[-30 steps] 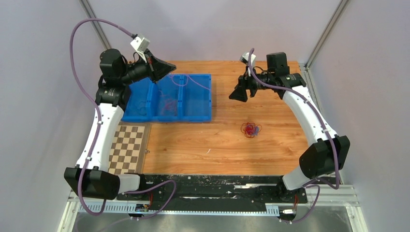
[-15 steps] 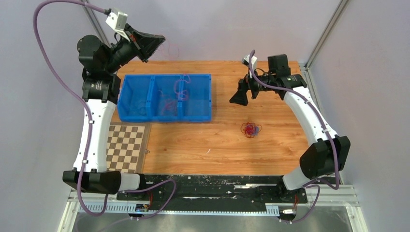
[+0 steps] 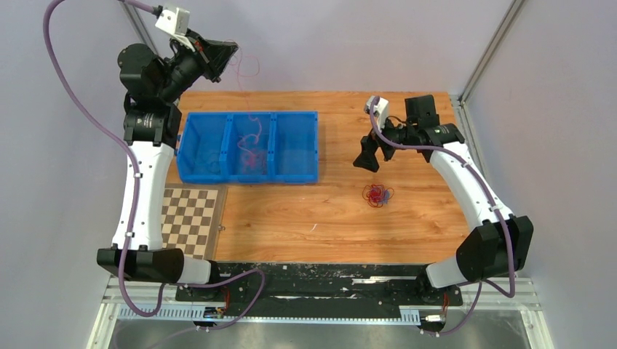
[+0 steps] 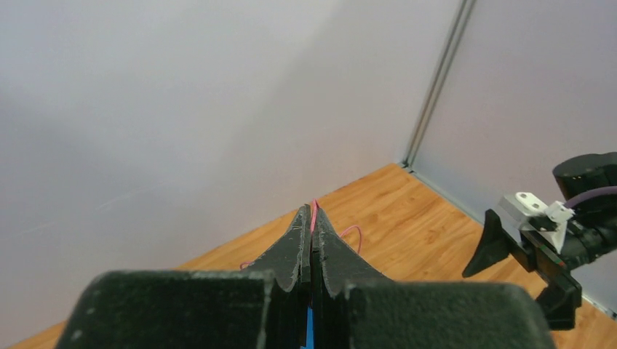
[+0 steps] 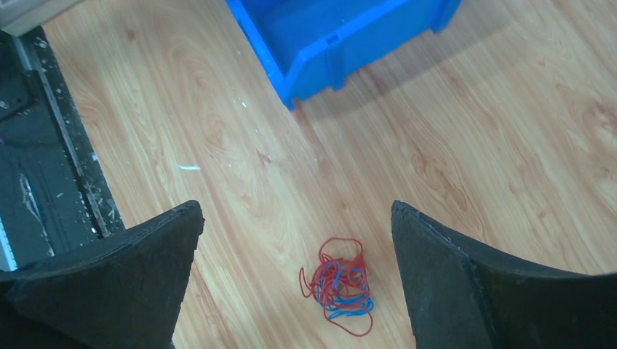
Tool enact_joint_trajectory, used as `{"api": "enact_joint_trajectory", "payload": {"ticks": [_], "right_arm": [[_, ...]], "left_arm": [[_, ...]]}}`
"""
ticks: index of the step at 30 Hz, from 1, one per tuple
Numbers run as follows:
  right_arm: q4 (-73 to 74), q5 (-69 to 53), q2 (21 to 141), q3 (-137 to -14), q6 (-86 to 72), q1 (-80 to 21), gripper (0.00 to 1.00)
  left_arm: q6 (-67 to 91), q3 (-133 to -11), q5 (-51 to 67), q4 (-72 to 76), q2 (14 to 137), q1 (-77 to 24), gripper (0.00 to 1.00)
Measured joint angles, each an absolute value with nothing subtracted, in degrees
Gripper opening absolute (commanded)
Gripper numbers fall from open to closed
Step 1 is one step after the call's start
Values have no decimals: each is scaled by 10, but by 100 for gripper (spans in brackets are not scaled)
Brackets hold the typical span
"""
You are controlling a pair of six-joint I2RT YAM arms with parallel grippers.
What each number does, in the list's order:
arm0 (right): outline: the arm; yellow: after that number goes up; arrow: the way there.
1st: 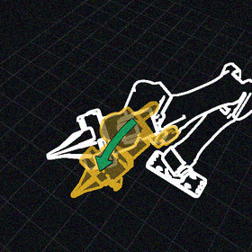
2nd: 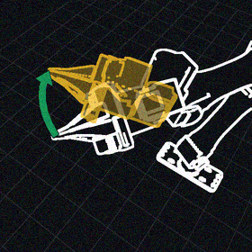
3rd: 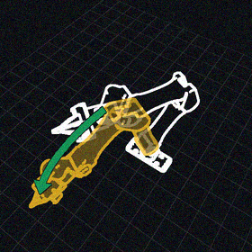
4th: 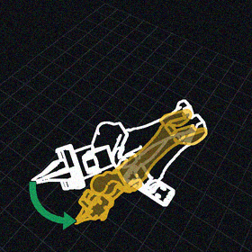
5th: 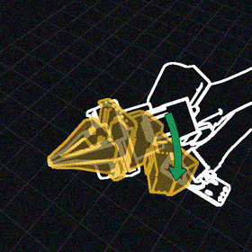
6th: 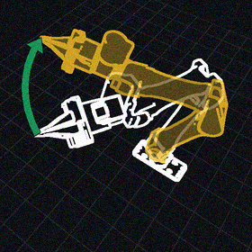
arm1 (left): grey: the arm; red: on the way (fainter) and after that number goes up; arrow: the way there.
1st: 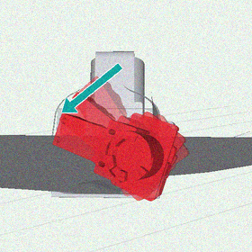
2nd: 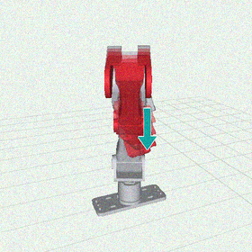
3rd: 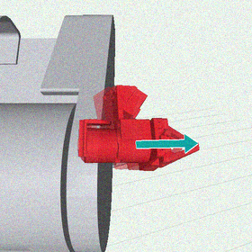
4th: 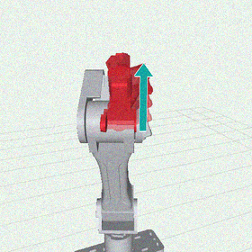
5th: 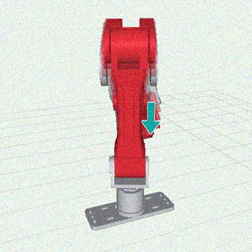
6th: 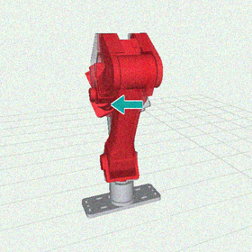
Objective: Untangle the cables
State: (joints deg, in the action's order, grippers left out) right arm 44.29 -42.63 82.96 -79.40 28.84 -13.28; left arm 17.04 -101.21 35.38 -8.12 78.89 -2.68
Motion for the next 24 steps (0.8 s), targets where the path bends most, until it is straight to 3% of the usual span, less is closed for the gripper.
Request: {"api": "enact_joint_trajectory", "payload": {"ticks": [24], "right_arm": [[463, -402, 862, -755, 321, -28, 100]], "left_arm": [[118, -983, 298, -47, 853, -17, 0]]}}
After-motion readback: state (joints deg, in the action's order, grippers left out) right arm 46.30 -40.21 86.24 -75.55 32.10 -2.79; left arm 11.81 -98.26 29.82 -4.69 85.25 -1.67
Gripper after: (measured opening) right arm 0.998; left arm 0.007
